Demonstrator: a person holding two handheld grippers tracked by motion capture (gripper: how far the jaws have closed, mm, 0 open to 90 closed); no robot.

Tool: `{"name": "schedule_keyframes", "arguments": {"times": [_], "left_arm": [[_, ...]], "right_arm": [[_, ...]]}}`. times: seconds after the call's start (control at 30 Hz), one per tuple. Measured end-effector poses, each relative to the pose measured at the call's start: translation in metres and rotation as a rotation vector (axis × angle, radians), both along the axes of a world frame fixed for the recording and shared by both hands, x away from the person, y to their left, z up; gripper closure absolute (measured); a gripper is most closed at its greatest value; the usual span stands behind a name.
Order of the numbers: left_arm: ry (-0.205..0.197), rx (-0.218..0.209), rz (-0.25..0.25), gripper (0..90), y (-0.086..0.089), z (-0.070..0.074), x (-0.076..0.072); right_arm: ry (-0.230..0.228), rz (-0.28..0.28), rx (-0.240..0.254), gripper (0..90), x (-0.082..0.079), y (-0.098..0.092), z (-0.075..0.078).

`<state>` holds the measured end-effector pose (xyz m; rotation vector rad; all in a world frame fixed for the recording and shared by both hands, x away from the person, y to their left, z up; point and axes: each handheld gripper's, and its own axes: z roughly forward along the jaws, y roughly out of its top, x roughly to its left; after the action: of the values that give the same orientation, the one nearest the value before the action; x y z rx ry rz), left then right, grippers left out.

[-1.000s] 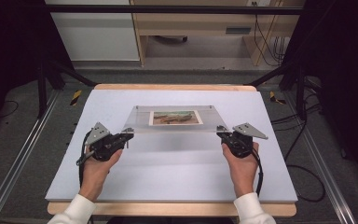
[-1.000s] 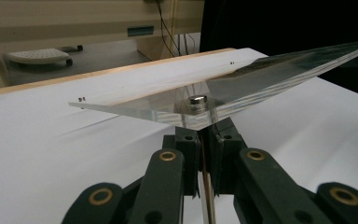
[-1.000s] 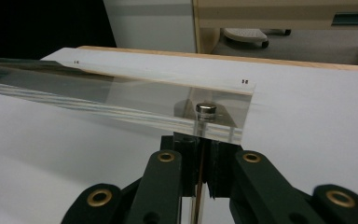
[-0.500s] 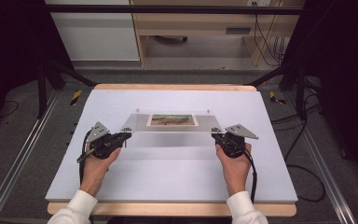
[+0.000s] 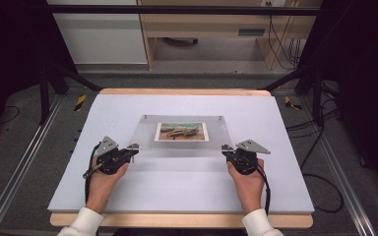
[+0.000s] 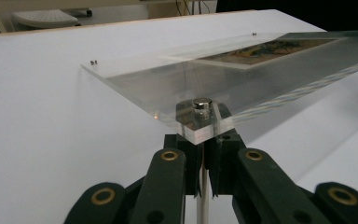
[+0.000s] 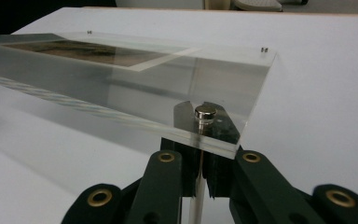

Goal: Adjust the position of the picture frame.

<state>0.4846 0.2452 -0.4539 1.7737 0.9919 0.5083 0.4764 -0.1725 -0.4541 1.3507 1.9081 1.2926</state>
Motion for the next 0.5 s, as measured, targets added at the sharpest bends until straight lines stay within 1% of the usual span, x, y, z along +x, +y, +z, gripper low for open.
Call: {"name": "schedule_keyframes", "arguments": {"times": [0.13,0.23,0.33,0.4,0.5], "left_arm": [[0.011,0.021,-0.018,83.9,0.001,-0.005,0.0],[0.023,0.031,-0.02,84.0,0.001,-0.009,-0.001],[0.037,0.036,-0.021,84.0,0.001,-0.012,-0.002],[0.043,0.038,-0.023,84.0,0.001,-0.013,-0.002],[0.048,0.043,-0.024,84.0,0.001,-0.014,-0.002]], "right_arm": [[0.02,0.016,-0.006,84.7,-0.001,-0.001,-0.005],[0.029,0.024,-0.013,84.7,-0.002,-0.001,-0.009],[0.043,0.03,-0.011,84.7,-0.003,-0.001,-0.014],[0.045,0.032,-0.019,84.6,-0.003,-0.002,-0.016],[0.05,0.034,-0.017,84.5,-0.004,-0.002,-0.017]]}}
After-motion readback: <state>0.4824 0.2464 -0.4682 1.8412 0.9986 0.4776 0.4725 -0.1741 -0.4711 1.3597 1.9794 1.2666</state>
